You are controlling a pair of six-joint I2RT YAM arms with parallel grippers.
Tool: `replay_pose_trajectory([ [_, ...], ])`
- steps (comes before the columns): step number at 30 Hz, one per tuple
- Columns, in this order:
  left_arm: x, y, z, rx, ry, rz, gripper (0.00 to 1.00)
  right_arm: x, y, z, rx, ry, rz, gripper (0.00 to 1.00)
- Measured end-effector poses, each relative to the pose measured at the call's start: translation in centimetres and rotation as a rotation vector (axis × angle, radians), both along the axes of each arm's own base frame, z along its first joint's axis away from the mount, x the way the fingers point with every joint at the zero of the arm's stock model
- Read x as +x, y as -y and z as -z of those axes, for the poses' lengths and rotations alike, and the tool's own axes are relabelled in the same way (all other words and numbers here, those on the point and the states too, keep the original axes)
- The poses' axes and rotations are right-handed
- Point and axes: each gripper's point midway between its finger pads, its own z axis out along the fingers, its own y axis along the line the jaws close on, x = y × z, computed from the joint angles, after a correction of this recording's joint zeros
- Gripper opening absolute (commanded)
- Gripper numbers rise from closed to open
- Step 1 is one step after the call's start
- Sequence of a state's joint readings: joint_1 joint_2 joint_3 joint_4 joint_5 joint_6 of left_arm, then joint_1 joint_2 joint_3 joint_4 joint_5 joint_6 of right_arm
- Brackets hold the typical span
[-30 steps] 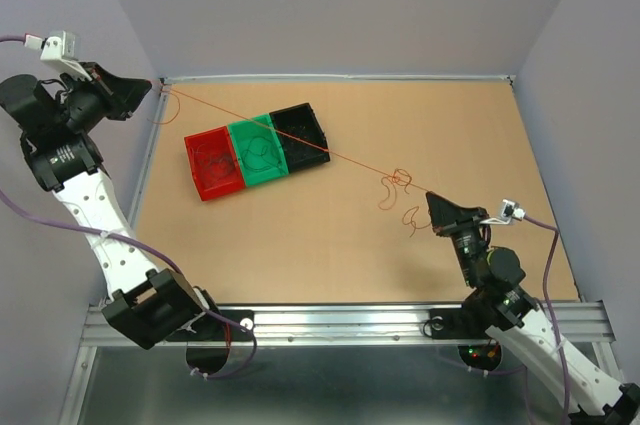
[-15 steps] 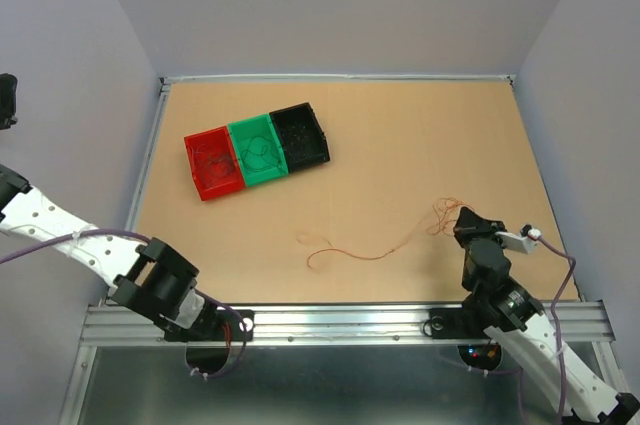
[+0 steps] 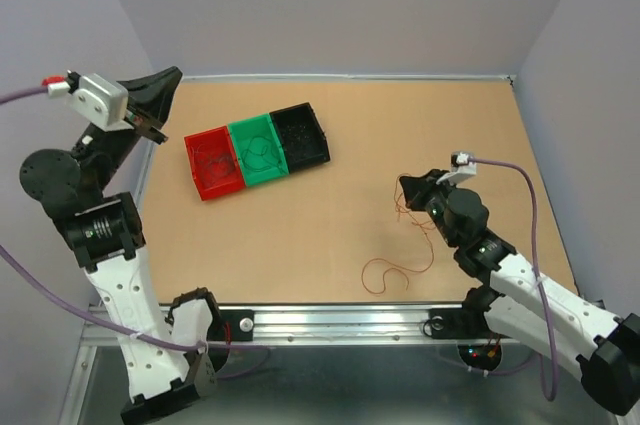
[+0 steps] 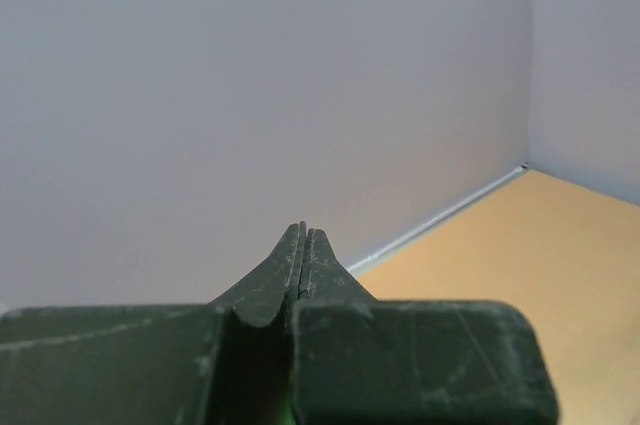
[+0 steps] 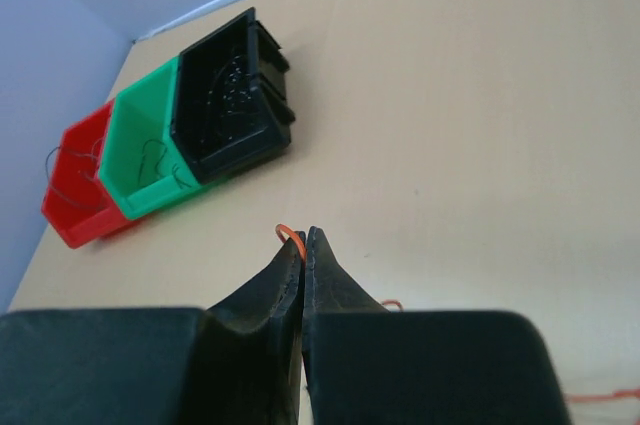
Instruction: Untangle the cables
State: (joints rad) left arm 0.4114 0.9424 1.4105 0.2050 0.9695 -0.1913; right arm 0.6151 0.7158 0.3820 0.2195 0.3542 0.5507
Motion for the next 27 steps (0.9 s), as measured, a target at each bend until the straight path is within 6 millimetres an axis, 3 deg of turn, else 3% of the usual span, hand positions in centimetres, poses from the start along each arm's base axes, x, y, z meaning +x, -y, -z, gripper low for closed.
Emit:
replay_pose_trajectory([
  [1,-0.9,0.9,-0.1,0.025,0.036,0.013,0.00,0.4,-0.8,-0.3,-0.009,0.000,-0.024,0.03],
  [3,-0.9,1.7,0.8,0.047,0.070,0.021,0.00,1.0,-1.6,-0.3,-0.026,-0.004,-0.052,0.08],
  [5,1.7,1.7,4.4,0.030,0.013,0.006,0.00,1.2,-1.8,0.4,-0.049,-0.019,-0.057,0.44],
  [6,3.7,1.5,7.3,0.018,-0.057,-0.005,0.00,1.2,-1.8,0.6,-0.061,-0.021,-0.057,0.78],
  [7,5.3,1.3,9.8,0.010,-0.120,-0.019,0.00,1.3,-1.6,0.9,-0.067,-0.029,-0.045,0.85],
  [9,7.9,0.9,14.3,-0.002,-0.232,-0.045,0.00,1.4,-0.8,1.3,-0.103,-0.053,-0.007,0.90],
  [11,10.3,0.4,20.6,-0.017,-0.395,-0.075,0.00,1.6,-0.2,1.3,-0.128,-0.074,0.020,0.91],
  [13,10.8,0.0,24.8,-0.021,-0.506,-0.107,0.04,1.7,-0.4,1.0,-0.150,-0.084,0.008,0.89],
  [14,10.8,-0.1,25.7,-0.019,-0.529,-0.119,0.12,1.8,-0.8,0.8,-0.160,-0.089,-0.007,0.88],
  [16,10.8,0.0,25.7,-0.011,-0.522,-0.139,0.22,2.1,-1.8,0.4,-0.182,-0.097,-0.055,0.86],
  [19,10.5,0.0,24.0,-0.008,-0.455,-0.175,0.35,3.1,-5.0,-0.6,-0.230,-0.111,-0.170,0.84],
  [20,10.5,-0.2,23.4,-0.009,-0.433,-0.195,0.43,3.7,-6.4,-0.9,-0.247,-0.115,-0.204,0.84],
  [23,10.4,-0.8,22.2,-0.014,-0.381,-0.236,0.52,4.3,-11.3,-1.7,-0.301,-0.106,-0.341,0.82],
  [27,10.5,-1.7,23.1,-0.022,-0.382,-0.287,0.62,5.3,-18.7,-1.8,-0.377,-0.076,-0.532,0.82],
])
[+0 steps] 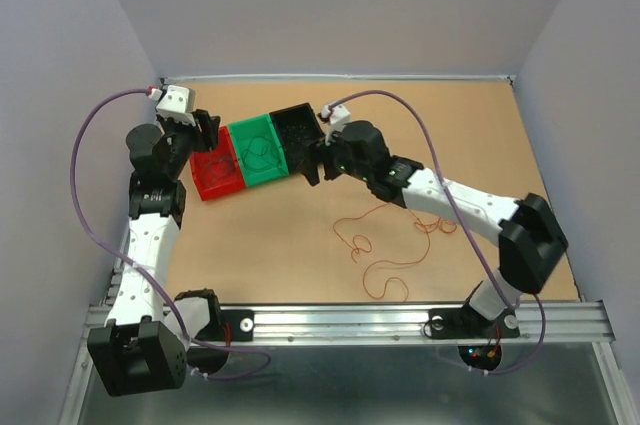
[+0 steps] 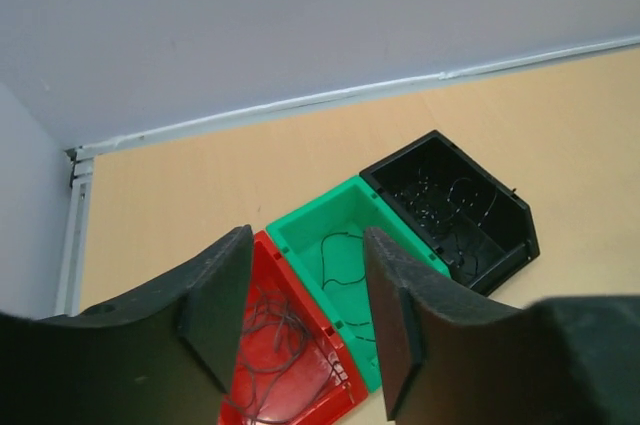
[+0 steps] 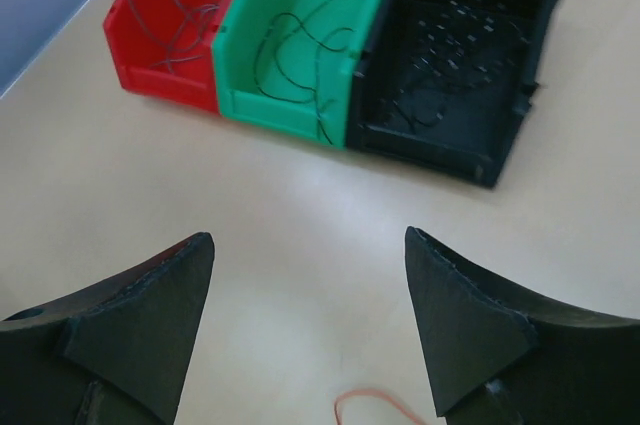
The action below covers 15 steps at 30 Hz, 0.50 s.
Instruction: Untangle the cables
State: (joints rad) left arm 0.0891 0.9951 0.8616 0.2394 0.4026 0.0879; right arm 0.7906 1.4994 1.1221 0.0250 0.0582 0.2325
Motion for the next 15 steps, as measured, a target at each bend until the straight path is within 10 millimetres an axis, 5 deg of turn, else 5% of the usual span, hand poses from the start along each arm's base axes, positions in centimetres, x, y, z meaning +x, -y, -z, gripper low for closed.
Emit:
replay_pose_trajectory([
  [3,-0.1,-0.6,1.1,0.000,-0.016,-0.037,0.65,1.4,-4.6,1.3,-0.057,0.012,-0.119,0.81],
  [9,-0.7,-1.1,0.5,0.002,0.013,-0.071,0.66,5.4,-10.4,5.3,-0.175,0.014,-0.253,0.78],
  [15,-0.4,-1.3,0.4,0.002,0.021,-0.079,0.66,9.9,-14.2,8.2,-0.254,0.061,-0.299,0.73],
])
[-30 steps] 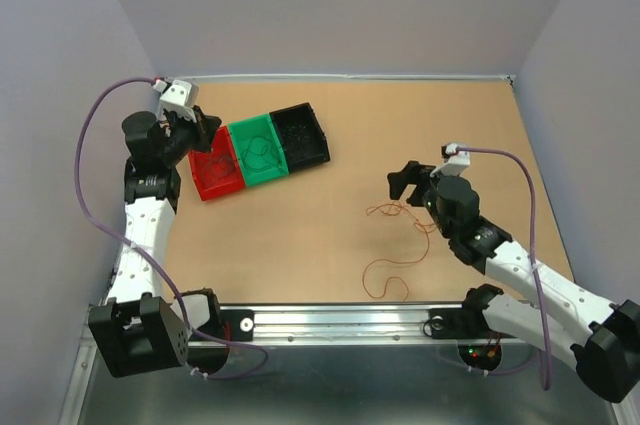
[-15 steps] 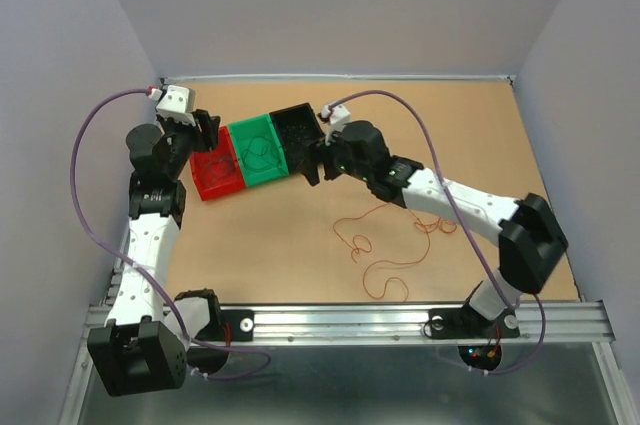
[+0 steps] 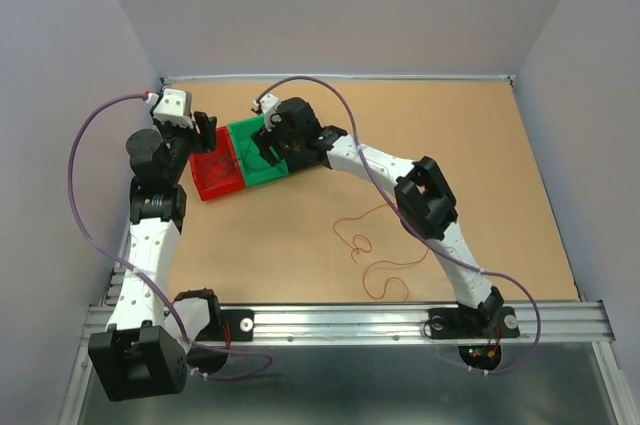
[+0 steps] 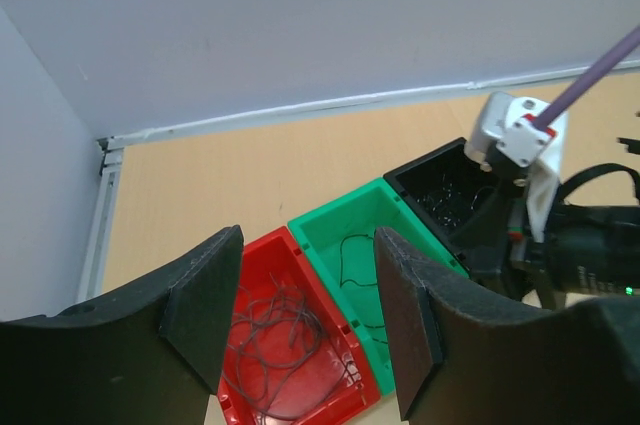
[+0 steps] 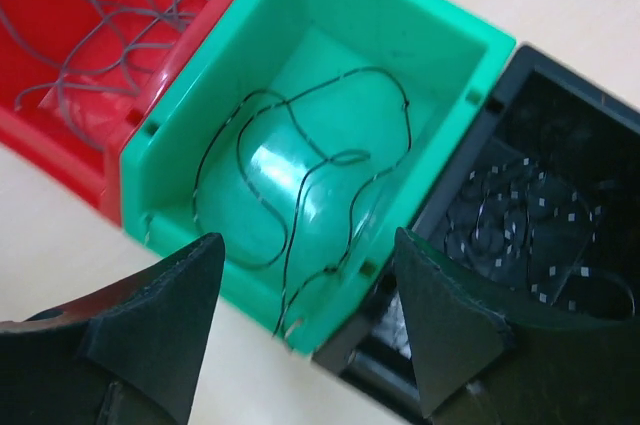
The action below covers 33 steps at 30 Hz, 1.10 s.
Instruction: Untangle the cables
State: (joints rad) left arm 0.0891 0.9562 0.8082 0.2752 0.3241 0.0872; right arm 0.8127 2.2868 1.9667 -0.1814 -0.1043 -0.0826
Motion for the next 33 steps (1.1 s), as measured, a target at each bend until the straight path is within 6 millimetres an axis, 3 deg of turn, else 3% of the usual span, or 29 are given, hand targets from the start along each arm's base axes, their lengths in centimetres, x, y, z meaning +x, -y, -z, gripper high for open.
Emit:
replay_pose_trajectory([
  [5,0.5,0.0,0.9,-0.001,-0.025,0.001,0.66,2.0,-1.7,1.8,-0.039,0.040,-0.031,0.69],
  [10,0.5,0.0,0.9,0.000,-0.026,0.002,0.66,3.0,-2.6,1.8,-0.038,0.077,-0.046,0.69],
  [17,0.4,0.2,0.9,0.001,-0.025,0.014,0.66,2.7,-3.5,4.1,-0.045,0.060,-0.083,0.70],
  [21,0.4,0.2,0.9,0.003,-0.025,0.017,0.66,2.3,-3.9,5.4,-0.071,0.067,-0.094,0.79],
  [27,0.4,0.4,0.9,0.004,-0.026,0.026,0.66,3.3,-3.0,4.9,-0.100,0.045,0.016,0.84],
  [30,0.4,0.5,1.0,0.003,-0.029,0.032,0.66,2.7,-2.3,4.9,-0.108,-0.001,0.071,0.84],
  [33,0.4,0.6,1.1,0.003,-0.032,0.039,0.66,1.5,-1.9,5.2,-0.126,-0.042,0.102,0.69],
])
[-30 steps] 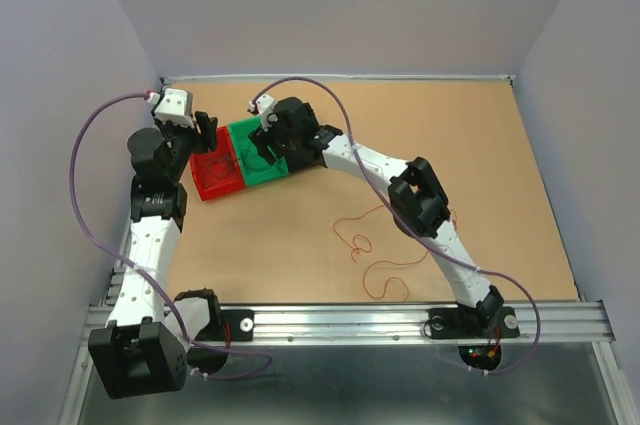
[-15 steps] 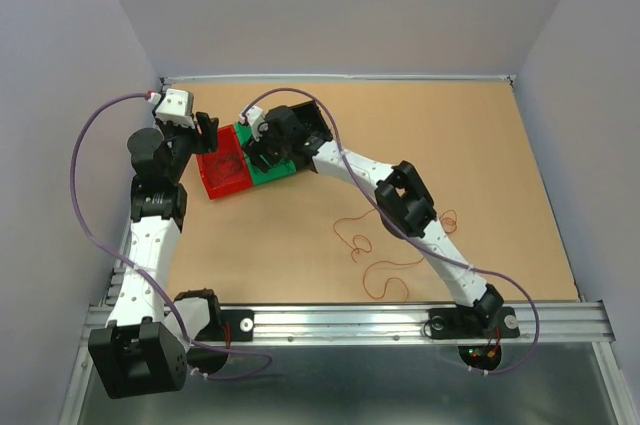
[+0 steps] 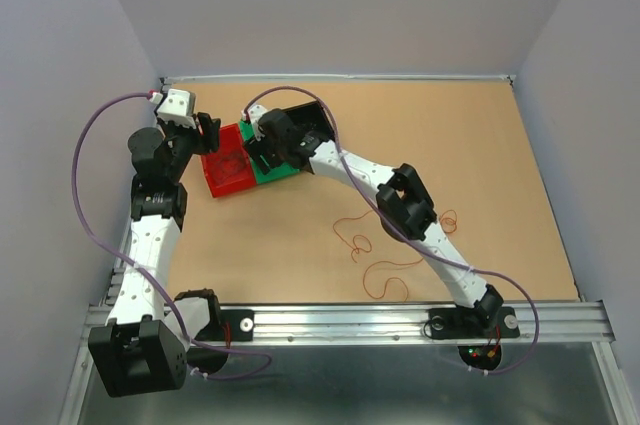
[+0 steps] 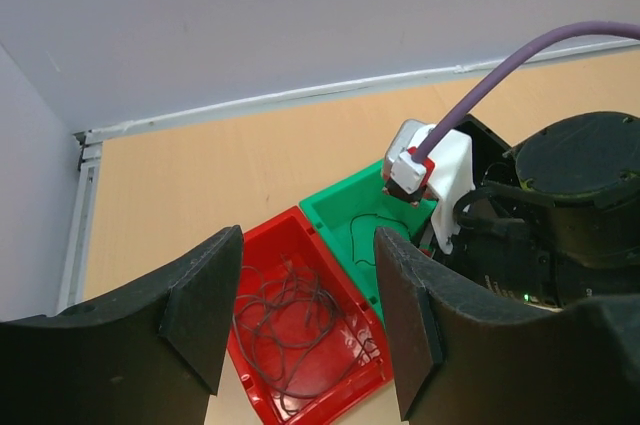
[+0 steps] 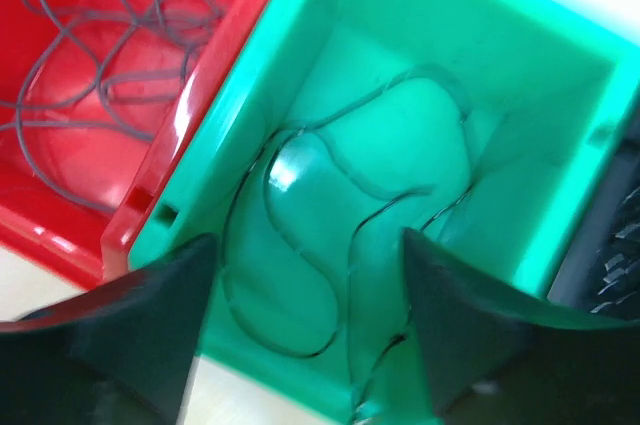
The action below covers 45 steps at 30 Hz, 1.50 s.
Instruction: Untangle the cables
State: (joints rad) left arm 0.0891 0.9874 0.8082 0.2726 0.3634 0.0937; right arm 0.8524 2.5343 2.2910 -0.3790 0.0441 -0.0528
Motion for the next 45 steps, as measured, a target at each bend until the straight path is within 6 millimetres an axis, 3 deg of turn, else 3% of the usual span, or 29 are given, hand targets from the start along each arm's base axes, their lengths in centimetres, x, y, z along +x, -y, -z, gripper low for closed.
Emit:
replay_pose_trajectory([
  [1,0.0,0.0,0.0,0.000,-0.001,0.002,0.66,-0.3,0.1,0.3,-0.002,-0.015,0.009,0.64],
  [4,0.0,0.1,0.1,0.000,-0.002,0.005,0.66,-1.8,0.3,2.0,-0.033,-0.067,0.026,0.65],
  [6,0.0,0.2,0.1,-0.001,-0.002,0.011,0.66,-2.4,0.3,3.2,-0.019,-0.108,0.056,0.47],
  [7,0.0,0.2,0.1,-0.001,-0.002,0.013,0.66,-3.0,0.5,4.1,-0.024,-0.134,0.063,0.45],
  [11,-0.1,0.5,0.1,-0.002,-0.003,0.029,0.66,-4.9,1.7,5.0,-0.031,-0.168,0.072,0.48],
  [14,-0.1,0.6,0.1,-0.002,-0.005,0.036,0.66,-7.6,4.0,5.2,-0.057,-0.203,0.087,0.64],
  [15,-0.2,0.7,0.2,-0.002,-0.006,0.038,0.66,-8.4,4.8,5.3,-0.074,-0.213,0.091,0.64],
  [19,-0.2,0.8,0.3,-0.003,-0.010,0.045,0.66,-10.5,7.2,5.2,-0.134,-0.241,0.097,0.61],
  [25,-0.3,0.8,0.4,-0.003,-0.015,0.047,0.66,-9.8,6.5,5.4,-0.135,-0.221,0.093,0.53],
  [28,-0.3,0.8,0.4,-0.003,-0.016,0.047,0.66,-8.5,5.0,5.6,-0.103,-0.192,0.086,0.21],
  [29,-0.3,0.8,0.4,-0.003,-0.016,0.047,0.66,-8.0,4.3,5.5,-0.082,-0.174,0.083,0.01],
  [32,-0.3,0.8,0.4,-0.002,-0.017,0.047,0.66,-7.1,3.3,5.4,-0.051,-0.147,0.083,0.01],
  [39,-0.1,0.8,0.7,-0.002,-0.024,0.047,0.66,-7.0,5.3,3.6,-0.084,-0.099,0.122,0.01],
  [41,0.0,0.8,0.8,-0.002,-0.028,0.047,0.66,-6.8,5.4,1.7,-0.070,-0.072,0.128,0.00],
  [45,0.0,0.8,0.9,-0.002,-0.031,0.047,0.65,-6.1,5.8,-4.8,-0.001,0.024,0.140,0.01],
])
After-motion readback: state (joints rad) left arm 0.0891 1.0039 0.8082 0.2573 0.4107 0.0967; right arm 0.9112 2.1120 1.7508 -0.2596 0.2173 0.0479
